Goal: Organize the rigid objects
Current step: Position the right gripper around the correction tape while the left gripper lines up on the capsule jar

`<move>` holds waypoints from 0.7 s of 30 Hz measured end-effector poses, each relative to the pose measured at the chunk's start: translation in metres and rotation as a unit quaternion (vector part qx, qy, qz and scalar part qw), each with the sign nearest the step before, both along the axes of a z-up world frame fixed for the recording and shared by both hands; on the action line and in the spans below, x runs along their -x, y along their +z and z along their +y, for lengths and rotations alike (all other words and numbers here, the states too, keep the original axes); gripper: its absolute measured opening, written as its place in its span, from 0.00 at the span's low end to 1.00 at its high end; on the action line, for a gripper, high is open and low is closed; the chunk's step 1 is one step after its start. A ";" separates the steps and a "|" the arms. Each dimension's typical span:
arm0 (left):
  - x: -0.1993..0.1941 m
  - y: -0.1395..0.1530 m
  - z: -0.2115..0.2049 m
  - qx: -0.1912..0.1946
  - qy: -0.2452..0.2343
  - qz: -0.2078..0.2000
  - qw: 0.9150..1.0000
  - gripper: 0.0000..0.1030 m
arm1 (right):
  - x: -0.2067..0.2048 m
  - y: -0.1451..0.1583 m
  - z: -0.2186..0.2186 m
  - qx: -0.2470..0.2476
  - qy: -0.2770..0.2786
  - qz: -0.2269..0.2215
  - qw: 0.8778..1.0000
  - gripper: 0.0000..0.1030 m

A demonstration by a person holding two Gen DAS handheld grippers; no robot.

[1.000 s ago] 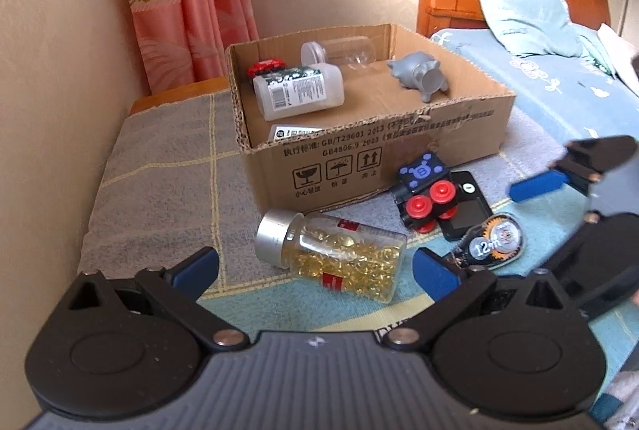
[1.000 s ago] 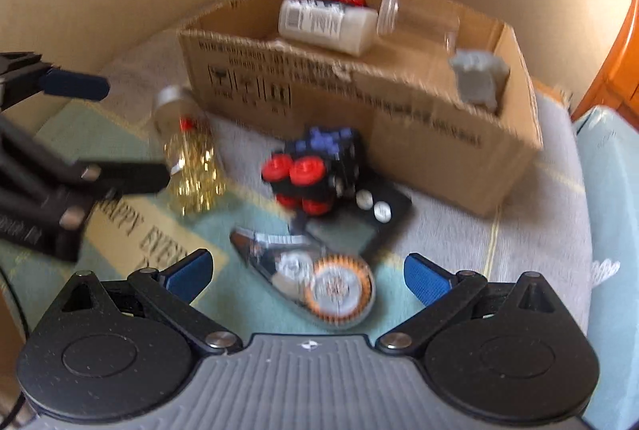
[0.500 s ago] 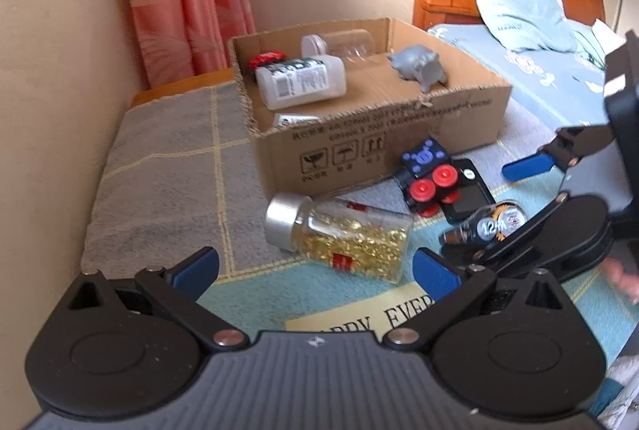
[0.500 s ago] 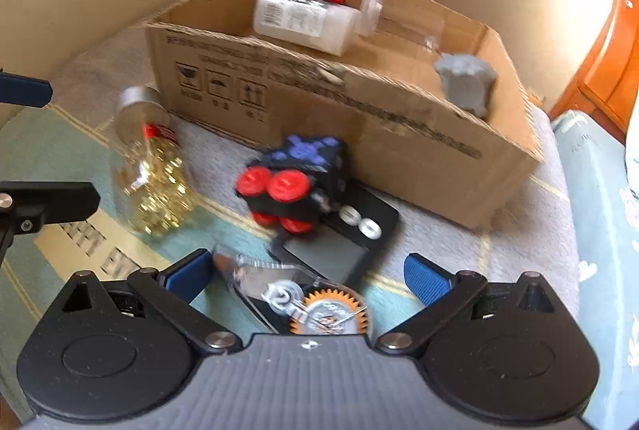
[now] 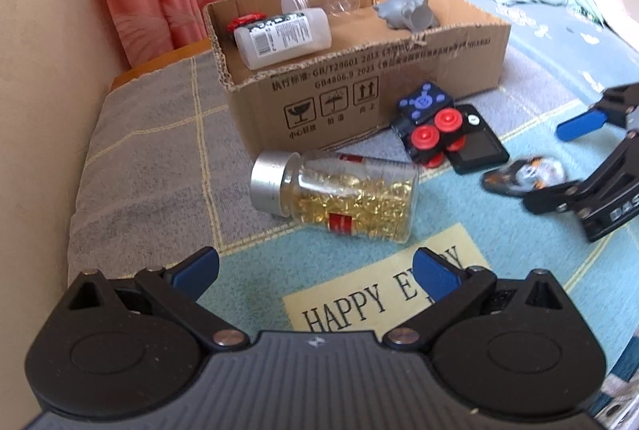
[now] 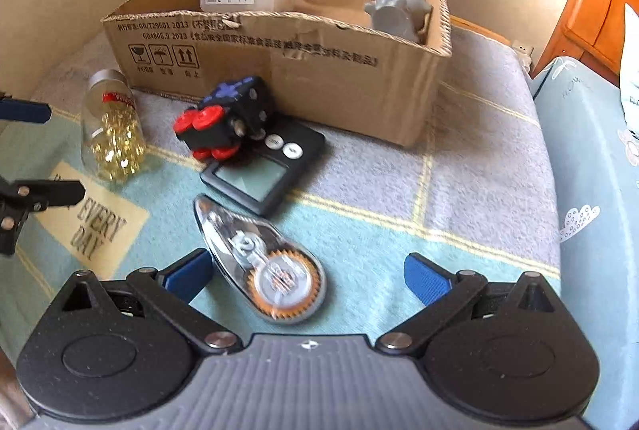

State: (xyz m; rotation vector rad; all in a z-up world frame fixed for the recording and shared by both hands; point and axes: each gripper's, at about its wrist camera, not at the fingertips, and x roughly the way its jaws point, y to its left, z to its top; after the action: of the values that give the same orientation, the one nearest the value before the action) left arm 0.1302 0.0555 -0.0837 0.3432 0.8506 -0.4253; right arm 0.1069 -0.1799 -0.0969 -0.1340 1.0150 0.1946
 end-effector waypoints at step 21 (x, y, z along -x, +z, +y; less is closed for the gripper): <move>-0.032 -0.014 -0.005 0.013 -0.054 0.025 0.998 0.99 | 0.017 0.000 -0.009 0.000 -0.006 0.019 1.000 1.00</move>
State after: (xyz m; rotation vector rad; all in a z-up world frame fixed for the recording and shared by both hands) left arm 0.1624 0.0508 -0.0979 0.3573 0.8769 -0.5472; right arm 0.0901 -0.1891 -0.0964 -0.1243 1.0526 0.1864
